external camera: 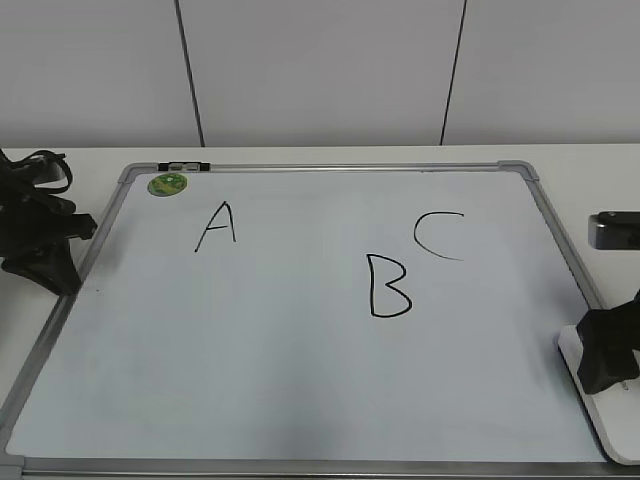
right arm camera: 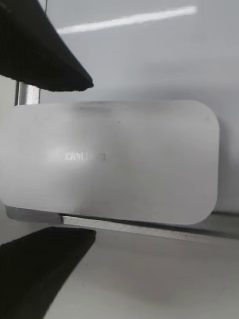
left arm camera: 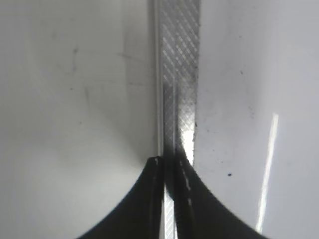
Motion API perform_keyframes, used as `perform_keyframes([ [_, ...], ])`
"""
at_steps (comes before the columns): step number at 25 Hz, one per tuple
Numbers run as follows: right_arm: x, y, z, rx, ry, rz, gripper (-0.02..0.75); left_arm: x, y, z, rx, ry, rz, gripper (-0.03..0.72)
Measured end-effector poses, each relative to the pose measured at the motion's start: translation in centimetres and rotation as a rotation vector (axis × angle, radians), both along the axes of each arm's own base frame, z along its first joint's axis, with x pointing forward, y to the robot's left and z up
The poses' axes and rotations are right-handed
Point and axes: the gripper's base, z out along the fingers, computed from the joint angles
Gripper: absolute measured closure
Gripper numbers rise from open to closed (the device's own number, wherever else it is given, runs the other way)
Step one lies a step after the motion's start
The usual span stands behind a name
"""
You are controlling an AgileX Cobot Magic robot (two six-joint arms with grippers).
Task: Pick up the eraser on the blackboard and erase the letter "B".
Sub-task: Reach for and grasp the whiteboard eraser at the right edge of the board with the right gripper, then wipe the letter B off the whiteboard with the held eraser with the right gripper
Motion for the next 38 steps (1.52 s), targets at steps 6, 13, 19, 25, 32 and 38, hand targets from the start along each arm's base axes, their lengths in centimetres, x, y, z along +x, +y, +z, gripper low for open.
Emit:
perform_keyframes([
  [6,0.5,0.1,-1.6,0.002,0.04,-0.006,0.09,0.0,0.0,0.0,0.0,0.0,0.0,0.678],
  [13,0.8,0.1,-2.5,0.007,0.057,-0.014,0.119,0.0,0.0,0.0,0.0,0.0,0.0,0.678],
  [19,0.8,0.1,-2.5,0.007,0.056,-0.014,0.185,0.0,0.0,0.0,0.0,0.0,0.0,0.677],
  [25,0.8,0.1,-2.5,0.008,0.056,-0.015,0.186,0.0,0.0,0.0,0.0,0.0,0.0,0.678],
  [32,0.6,0.2,-1.0,0.016,-0.002,-0.019,0.186,0.0,0.0,0.0,0.0,0.0,0.0,0.678],
  [38,0.1,0.2,1.5,0.025,-0.098,-0.01,0.187,0.0,0.0,0.0,0.0,0.0,0.0,0.678],
])
